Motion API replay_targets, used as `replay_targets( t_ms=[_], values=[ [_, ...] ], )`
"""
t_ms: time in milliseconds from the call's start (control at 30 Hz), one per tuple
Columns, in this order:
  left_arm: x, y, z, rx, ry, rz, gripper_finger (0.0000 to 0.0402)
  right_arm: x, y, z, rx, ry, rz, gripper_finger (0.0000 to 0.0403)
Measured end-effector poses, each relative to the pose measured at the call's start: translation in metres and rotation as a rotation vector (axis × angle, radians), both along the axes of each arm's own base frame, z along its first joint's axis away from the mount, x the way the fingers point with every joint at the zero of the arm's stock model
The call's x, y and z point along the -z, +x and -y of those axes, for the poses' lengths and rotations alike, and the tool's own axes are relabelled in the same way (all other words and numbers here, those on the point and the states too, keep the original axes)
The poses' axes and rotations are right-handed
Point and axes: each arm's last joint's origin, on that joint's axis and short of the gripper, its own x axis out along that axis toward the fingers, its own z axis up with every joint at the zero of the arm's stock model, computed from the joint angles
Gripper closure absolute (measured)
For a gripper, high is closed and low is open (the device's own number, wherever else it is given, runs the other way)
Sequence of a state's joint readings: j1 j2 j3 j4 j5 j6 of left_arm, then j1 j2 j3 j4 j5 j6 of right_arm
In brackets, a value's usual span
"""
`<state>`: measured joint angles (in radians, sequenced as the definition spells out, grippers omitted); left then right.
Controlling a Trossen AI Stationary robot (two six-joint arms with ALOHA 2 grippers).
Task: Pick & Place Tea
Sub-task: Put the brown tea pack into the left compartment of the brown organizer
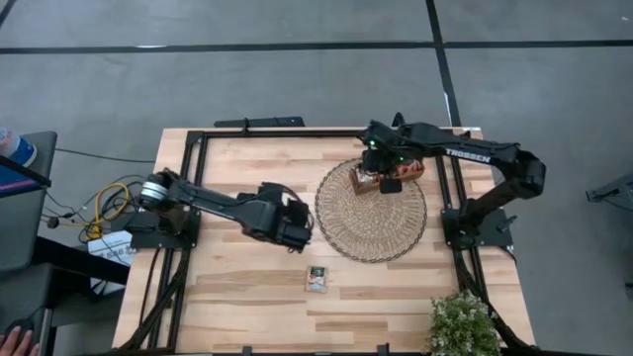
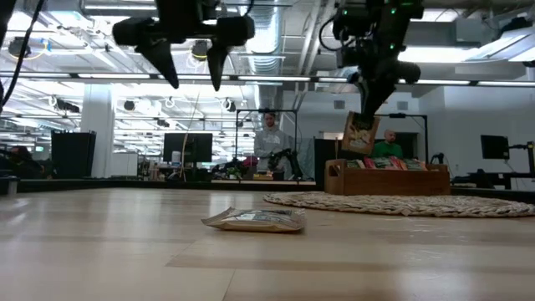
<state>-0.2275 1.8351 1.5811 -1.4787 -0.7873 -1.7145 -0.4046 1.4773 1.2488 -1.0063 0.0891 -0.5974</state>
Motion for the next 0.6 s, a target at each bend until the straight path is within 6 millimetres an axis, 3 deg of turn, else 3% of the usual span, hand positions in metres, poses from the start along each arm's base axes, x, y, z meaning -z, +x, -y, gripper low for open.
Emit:
replay_targets(
  t_ms=[133, 267, 600],
  values=[
    [0.003, -0.020, -0.001, 0.046, -0.020, 0.131, 0.0083, 0.008, 0.002, 0.009, 0.010, 0.008, -0.030, 0.0403],
    [0.007, -0.031, -0.005, 0.198, -0.043, 0.226, 0.0083, 0.014, 0.004, 0.013, -0.016, 0.006, -0.054, 0.0403],
    [0.045, -0.039, -0.023, 0.440, -0.153, 0.437, 0.0083, 0.028, 0.034, 0.008, -0.101, -0.014, -0.132, 0.0403]
  ],
)
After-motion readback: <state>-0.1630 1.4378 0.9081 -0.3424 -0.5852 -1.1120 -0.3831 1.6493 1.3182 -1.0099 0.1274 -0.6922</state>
